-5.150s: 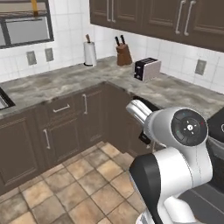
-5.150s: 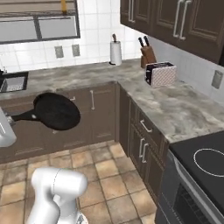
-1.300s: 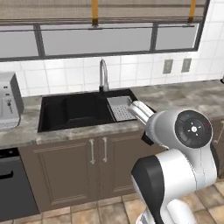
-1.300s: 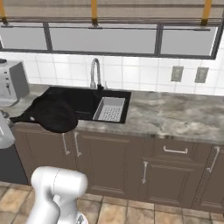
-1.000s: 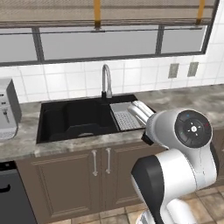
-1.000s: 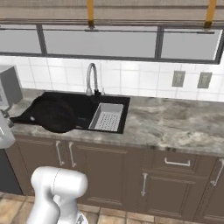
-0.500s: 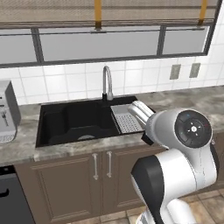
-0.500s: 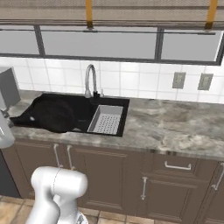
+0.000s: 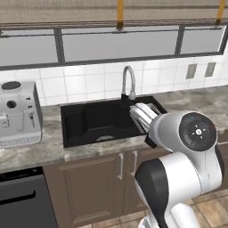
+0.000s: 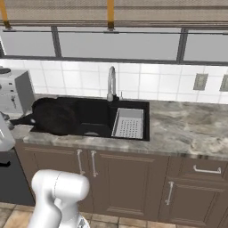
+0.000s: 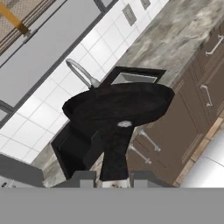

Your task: Move the pot and pan from the stove into the sink.

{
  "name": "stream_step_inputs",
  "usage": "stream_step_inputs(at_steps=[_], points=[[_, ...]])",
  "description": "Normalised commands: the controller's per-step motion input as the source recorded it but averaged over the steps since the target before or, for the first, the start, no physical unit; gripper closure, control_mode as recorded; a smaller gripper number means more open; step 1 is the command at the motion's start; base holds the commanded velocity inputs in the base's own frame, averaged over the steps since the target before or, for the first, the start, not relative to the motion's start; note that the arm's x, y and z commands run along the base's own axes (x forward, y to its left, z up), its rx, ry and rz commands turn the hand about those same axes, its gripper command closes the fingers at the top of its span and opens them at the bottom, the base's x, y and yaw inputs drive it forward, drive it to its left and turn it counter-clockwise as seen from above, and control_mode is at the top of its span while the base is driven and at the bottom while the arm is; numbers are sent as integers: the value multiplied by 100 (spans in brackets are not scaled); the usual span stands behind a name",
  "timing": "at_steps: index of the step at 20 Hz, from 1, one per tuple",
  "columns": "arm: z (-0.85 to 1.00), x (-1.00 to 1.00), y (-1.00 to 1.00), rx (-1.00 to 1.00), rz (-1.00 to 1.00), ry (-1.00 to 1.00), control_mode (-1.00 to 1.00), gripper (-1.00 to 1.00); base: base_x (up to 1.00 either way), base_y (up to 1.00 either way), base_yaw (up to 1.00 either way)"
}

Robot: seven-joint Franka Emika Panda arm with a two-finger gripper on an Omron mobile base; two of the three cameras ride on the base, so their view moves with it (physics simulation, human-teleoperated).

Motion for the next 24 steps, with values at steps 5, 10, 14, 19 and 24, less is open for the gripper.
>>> stream_step_inputs(at_steps=[5,10,14,19,24], points=[[0,0,0,0,0,0,100,100,2,18,-1],[0,0,0,0,0,0,100,100,46,8,0],[0,0,0,0,0,0,100,100,47,12,-1],[0,0,0,0,0,0,100,100,33,8,-1],[0,0,0,0,0,0,-100,100,0,0,0]])
